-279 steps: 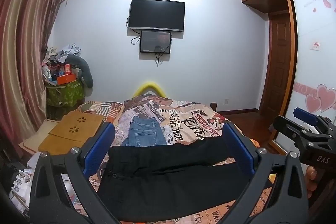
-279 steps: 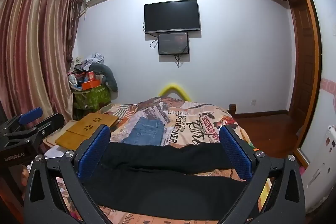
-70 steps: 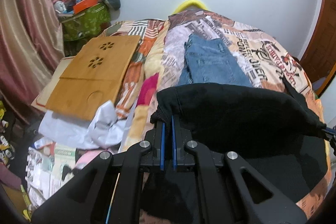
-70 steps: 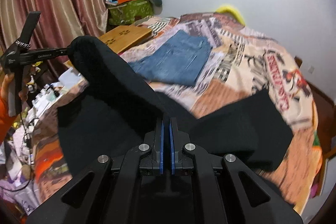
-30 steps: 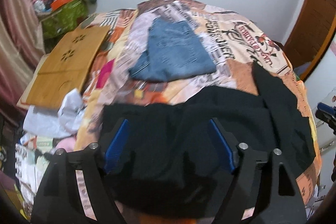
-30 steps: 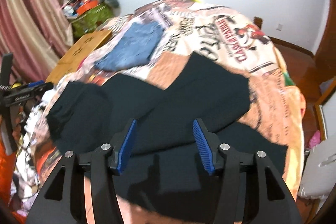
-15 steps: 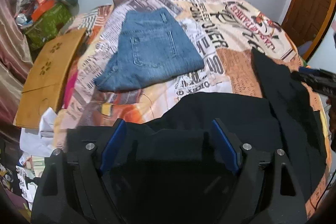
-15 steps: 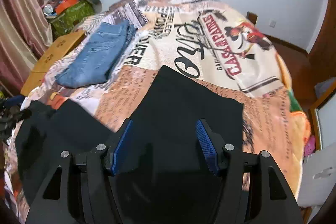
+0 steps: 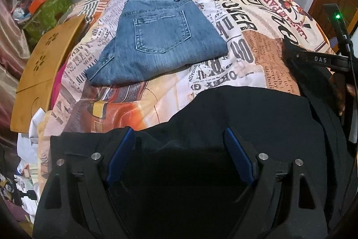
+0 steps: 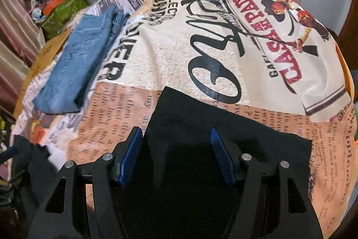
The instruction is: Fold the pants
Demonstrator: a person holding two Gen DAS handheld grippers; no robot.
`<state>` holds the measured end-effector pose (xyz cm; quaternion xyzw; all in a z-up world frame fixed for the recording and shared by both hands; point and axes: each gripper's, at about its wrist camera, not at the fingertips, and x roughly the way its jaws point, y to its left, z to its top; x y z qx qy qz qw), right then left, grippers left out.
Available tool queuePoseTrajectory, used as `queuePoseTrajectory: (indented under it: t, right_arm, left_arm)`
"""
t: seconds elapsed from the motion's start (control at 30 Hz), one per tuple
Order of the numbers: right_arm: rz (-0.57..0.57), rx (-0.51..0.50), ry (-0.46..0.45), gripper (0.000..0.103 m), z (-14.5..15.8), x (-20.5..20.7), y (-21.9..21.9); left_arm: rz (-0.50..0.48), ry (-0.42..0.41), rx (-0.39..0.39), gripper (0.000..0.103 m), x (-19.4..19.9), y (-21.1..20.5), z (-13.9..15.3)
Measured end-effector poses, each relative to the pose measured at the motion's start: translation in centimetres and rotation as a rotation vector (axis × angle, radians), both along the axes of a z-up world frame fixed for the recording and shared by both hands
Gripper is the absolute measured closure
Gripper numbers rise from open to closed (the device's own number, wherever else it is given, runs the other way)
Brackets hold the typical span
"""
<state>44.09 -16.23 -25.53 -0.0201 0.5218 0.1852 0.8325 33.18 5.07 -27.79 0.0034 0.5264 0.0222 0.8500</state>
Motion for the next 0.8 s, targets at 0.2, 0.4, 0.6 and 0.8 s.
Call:
queuePoseTrajectory:
  t: [0.2, 0.4, 0.6, 0.8]
  right_arm:
    - [0.026, -0.063, -0.030, 0.083, 0.0, -0.3, -0.1]
    - [0.029, -0.002, -0.019, 0.098, 1.3, -1.0, -1.3]
    - [0.007, 0.061, -0.100, 0.101, 6.1, -3.5, -3.2]
    - [-0.030, 0.129, -0.174, 0.101, 12.1, -6.0, -6.4]
  left_arm:
    - [0.021, 0.009, -0.006, 0.020, -0.2, 0.1, 0.0]
    - [0.013, 0.009, 0.001, 0.020, -1.5, -0.1, 0.9]
    - [-0.001, -0.002, 0.018, 0.020, -3.3, -0.9, 2.2]
    - [-0.043, 0.007, 0.032, 0.017, -4.9, -2.8, 2.6]
